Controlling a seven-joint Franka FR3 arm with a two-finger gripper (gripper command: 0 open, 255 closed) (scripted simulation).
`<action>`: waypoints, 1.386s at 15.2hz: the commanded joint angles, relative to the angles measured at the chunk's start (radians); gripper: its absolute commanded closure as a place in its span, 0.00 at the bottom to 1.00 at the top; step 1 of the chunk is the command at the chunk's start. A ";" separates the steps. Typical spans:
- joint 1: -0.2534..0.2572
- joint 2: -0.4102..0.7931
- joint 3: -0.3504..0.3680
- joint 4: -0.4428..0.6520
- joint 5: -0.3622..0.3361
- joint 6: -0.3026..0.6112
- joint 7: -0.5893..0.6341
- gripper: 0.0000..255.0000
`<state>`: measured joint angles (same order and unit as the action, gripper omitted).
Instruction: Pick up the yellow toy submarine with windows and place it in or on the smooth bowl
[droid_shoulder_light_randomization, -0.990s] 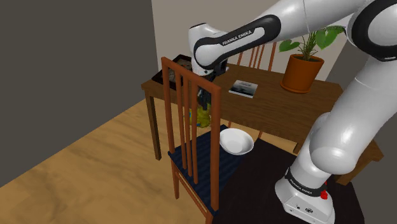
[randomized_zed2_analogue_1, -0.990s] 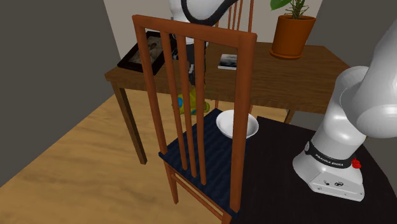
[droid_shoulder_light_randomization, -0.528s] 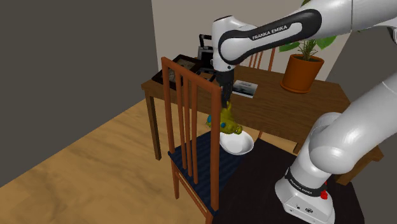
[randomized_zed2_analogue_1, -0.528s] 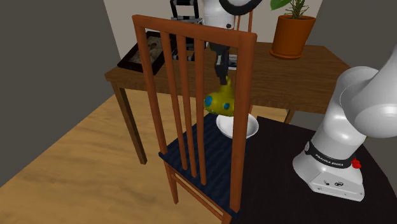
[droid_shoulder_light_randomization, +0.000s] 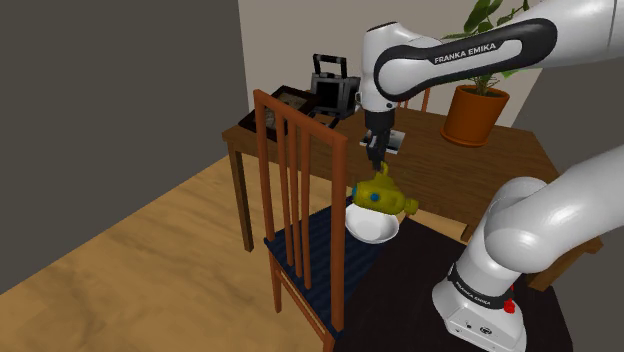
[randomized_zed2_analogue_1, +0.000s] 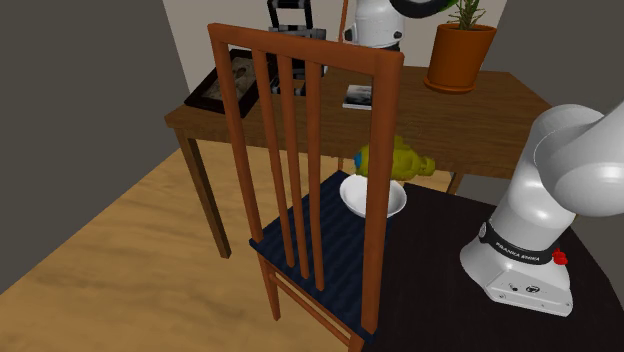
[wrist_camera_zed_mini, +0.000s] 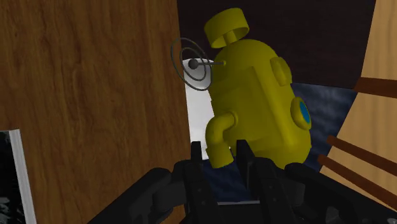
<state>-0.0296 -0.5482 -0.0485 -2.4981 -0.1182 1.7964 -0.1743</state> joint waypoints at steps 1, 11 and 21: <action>-0.002 0.004 -0.003 -0.023 -0.003 0.027 0.000 1.00; -0.004 0.054 -0.008 -0.123 -0.011 0.178 0.012 1.00; -0.008 0.139 -0.013 -0.204 -0.022 0.343 0.026 1.00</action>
<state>-0.0348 -0.4450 -0.0580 -2.6807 -0.1381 2.0976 -0.1502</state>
